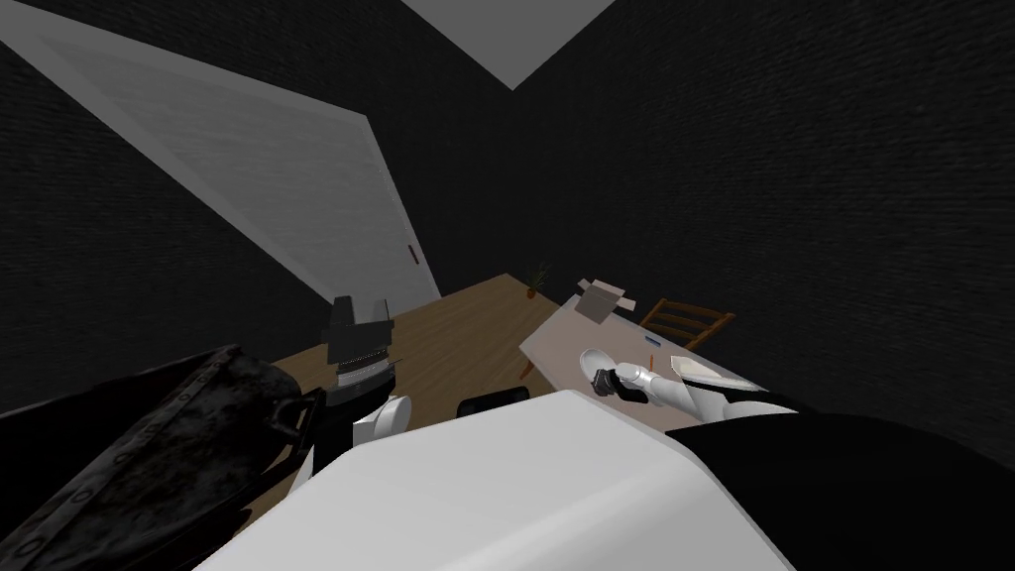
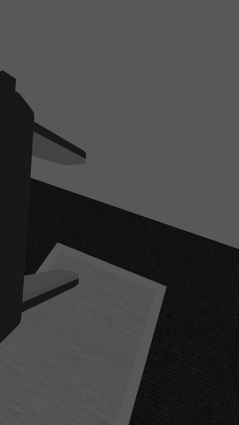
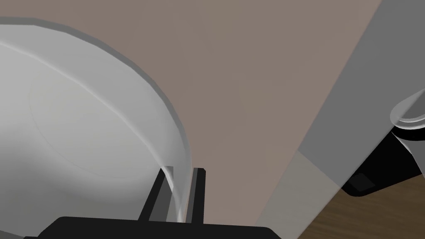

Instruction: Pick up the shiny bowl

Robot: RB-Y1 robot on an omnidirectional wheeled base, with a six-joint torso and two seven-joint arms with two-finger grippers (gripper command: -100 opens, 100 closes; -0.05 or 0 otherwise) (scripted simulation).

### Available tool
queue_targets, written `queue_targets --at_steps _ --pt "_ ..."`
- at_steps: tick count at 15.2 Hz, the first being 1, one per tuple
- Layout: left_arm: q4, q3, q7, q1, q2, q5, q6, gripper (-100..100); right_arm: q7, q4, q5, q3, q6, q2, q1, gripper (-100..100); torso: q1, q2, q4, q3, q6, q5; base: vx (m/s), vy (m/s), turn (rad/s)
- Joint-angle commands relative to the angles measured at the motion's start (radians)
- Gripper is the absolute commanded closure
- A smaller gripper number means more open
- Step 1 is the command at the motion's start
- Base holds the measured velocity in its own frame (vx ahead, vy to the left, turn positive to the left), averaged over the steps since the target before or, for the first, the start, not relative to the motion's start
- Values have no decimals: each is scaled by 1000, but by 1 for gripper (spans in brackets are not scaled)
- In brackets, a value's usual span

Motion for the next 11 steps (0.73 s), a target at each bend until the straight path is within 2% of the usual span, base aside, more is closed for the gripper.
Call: queue_targets --at_steps 1,3,4,6,9,10,11 --pt "0 0 0 0 0 0 0 0 -15 -8 -18 50 14 -10 -21 100 0 0 0 0 0 0 -20 -4 -65" --pt "0 0 0 0 0 0 0 0 -15 -8 -18 93 14 -10 -21 100 0 0 -1 0 0 -1 -7 -3 4" --pt "0 0 0 0 0 0 0 0 -42 -23 -67 117 35 -40 -71 100 1 0 -1 0 0 -1 -20 0 -118" --pt "0 0 0 0 0 0 0 0 -42 -23 -75 149 35 -40 -77 100 1 0 0 0 0 1 -22 -2 -114" --pt "0 0 0 0 0 0 0 0 -42 -23 -75 207 35 -40 -77 100 2 0 0 0 0 0 -5 0 9" --pt "0 0 0 0 0 0 0 0 -42 -23 -75 208 35 -40 -77 100 2 0 -1 0 0 0 0 0 0" --pt "0 0 0 0 0 0 0 0 -30 -6 -78 188 25 -32 -77 100 2 0 0 0 0 1 0 0 0"
